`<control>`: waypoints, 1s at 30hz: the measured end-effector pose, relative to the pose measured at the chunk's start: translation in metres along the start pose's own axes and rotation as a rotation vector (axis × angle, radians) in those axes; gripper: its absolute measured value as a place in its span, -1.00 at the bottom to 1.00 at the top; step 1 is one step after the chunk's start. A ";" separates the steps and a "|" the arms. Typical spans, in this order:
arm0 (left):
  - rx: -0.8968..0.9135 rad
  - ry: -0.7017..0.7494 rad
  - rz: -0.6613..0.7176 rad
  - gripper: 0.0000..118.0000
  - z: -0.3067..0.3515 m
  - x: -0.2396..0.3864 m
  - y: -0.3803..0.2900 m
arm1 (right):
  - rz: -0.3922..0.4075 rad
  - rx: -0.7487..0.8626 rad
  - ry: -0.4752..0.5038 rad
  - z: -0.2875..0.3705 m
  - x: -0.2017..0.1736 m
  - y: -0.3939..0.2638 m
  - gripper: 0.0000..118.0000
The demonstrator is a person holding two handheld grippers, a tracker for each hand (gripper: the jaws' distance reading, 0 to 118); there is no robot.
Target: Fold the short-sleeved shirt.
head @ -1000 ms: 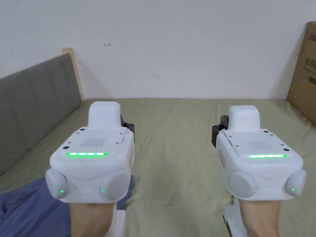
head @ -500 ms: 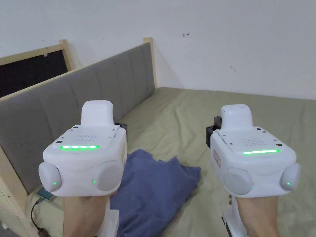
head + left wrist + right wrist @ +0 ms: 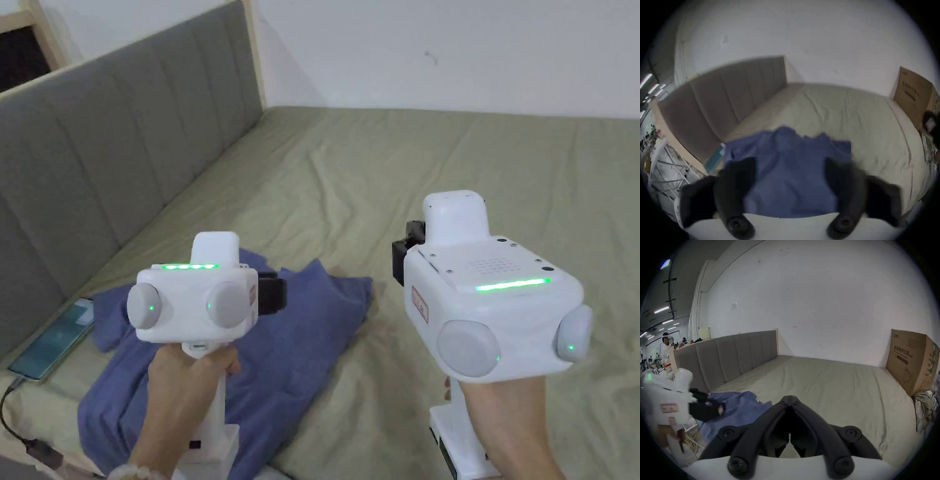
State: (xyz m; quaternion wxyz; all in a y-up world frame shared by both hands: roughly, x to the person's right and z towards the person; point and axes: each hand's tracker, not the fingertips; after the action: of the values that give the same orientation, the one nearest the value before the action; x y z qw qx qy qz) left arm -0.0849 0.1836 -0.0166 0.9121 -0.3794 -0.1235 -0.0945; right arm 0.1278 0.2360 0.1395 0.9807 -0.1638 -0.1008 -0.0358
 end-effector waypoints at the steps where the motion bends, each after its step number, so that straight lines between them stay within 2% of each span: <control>1: -0.033 -0.016 -0.002 0.86 -0.018 0.002 -0.005 | -0.005 -0.021 -0.006 -0.006 0.004 -0.005 -0.99; 6: -0.204 -0.039 -0.028 0.85 -0.081 0.011 -0.027 | -0.054 -0.100 0.009 -0.028 0.017 -0.024 -0.99; 9: -0.315 -0.092 -0.032 0.81 -0.101 0.020 -0.040 | -0.050 -0.129 -0.001 -0.041 0.016 -0.031 -0.99; 12: -0.279 -0.092 -0.024 0.75 -0.101 0.021 -0.047 | -0.054 -0.146 0.006 -0.048 0.016 -0.036 -0.99; 13: -0.288 -0.098 -0.015 0.64 -0.100 0.019 -0.044 | -0.055 -0.149 0.009 -0.048 0.015 -0.037 -0.99; 16: -0.282 -0.118 0.007 0.50 -0.082 0.019 -0.041 | -0.067 -0.163 0.011 -0.052 0.015 -0.040 -0.99; 17: -0.275 -0.116 0.017 0.33 -0.079 0.018 -0.039 | -0.076 -0.167 0.013 -0.052 0.015 -0.041 -0.99; 18: -0.263 -0.110 0.035 0.08 -0.075 0.017 -0.038 | -0.087 -0.173 0.015 -0.052 0.014 -0.042 -0.99; 20: -0.241 -0.084 0.109 -0.87 -0.068 0.013 -0.034 | -0.096 -0.177 0.022 -0.051 0.014 -0.043 -0.99; 21: -0.265 -0.098 0.107 -0.93 -0.072 0.011 -0.036 | -0.095 -0.177 0.021 -0.050 0.013 -0.043 -0.99; 24: -0.279 -0.109 0.090 -0.94 -0.070 0.010 -0.033 | -0.081 -0.174 0.022 -0.045 0.013 -0.041 -0.99; 30: -0.290 -0.133 0.140 -0.94 -0.050 0.007 -0.019 | -0.089 -0.157 0.010 -0.034 0.020 -0.032 -0.99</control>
State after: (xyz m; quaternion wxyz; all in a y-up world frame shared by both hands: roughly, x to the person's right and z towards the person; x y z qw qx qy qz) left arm -0.0755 0.1338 -0.0356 0.8421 -0.5199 -0.1419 -0.0225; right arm 0.1501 0.1940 0.1217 0.9627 -0.2354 -0.1001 -0.0878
